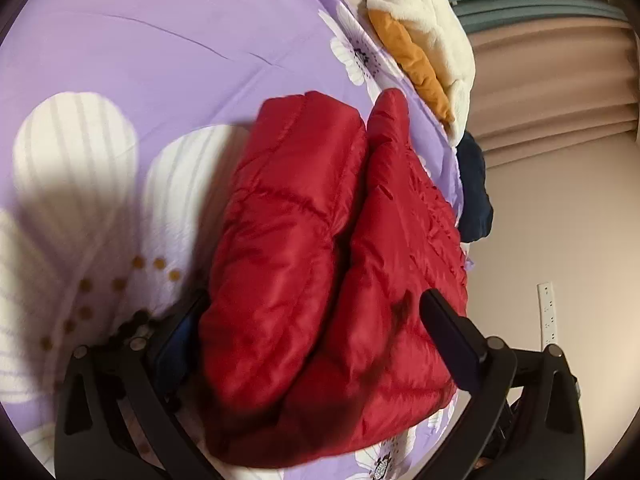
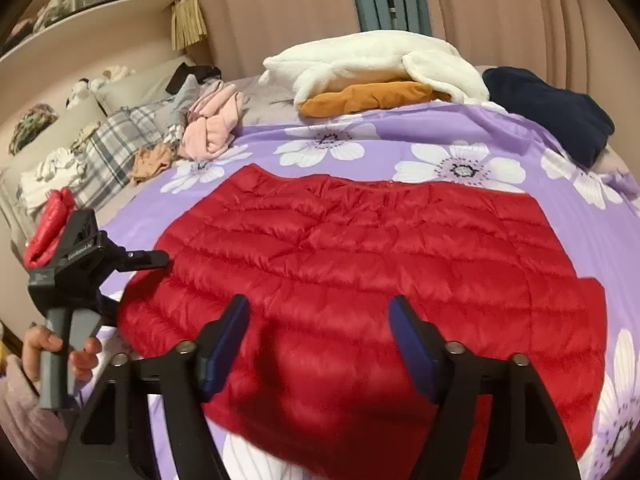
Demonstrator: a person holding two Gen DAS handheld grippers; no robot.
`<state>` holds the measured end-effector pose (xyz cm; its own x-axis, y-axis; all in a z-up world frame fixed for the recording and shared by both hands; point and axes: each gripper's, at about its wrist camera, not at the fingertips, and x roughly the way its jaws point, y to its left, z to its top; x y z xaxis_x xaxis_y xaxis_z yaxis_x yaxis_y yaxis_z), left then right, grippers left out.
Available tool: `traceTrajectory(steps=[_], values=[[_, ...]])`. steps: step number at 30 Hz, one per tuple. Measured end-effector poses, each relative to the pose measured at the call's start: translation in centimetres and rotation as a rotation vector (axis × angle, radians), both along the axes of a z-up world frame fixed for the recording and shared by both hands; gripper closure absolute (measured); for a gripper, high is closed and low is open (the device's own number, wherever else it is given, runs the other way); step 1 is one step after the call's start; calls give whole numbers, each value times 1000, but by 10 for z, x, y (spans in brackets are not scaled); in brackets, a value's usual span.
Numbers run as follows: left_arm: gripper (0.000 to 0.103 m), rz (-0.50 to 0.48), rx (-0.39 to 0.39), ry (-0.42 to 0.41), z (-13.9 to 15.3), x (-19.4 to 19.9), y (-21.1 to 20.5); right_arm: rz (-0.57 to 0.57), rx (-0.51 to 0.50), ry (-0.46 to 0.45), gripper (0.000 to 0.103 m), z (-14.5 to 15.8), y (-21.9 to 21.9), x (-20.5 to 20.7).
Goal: Fold large clothes
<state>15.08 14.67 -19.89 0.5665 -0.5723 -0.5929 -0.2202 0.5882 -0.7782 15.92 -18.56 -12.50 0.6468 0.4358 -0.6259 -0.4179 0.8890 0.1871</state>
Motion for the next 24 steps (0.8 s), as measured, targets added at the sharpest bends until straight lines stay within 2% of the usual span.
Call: traceTrajectory(steps=[2, 4, 9, 13, 19, 24], values=[[2, -3, 24, 2, 1, 4, -4, 6, -9, 15, 51, -5, 5, 5], [12, 2, 49, 4, 1, 6, -6, 5, -31, 30, 56, -12, 9, 8], [38, 13, 79, 5, 7, 2, -9, 21, -92, 51, 57, -27, 18, 14], [56, -16, 190, -53, 35, -2, -25, 20, -90, 77, 57, -32, 16, 20], [58, -82, 344, -194, 96, -8, -68, 4, -36, 100, 57, -36, 9, 21], [58, -160, 424, -271, 127, -8, -116, -4, 7, 106, 57, -38, 4, 21]])
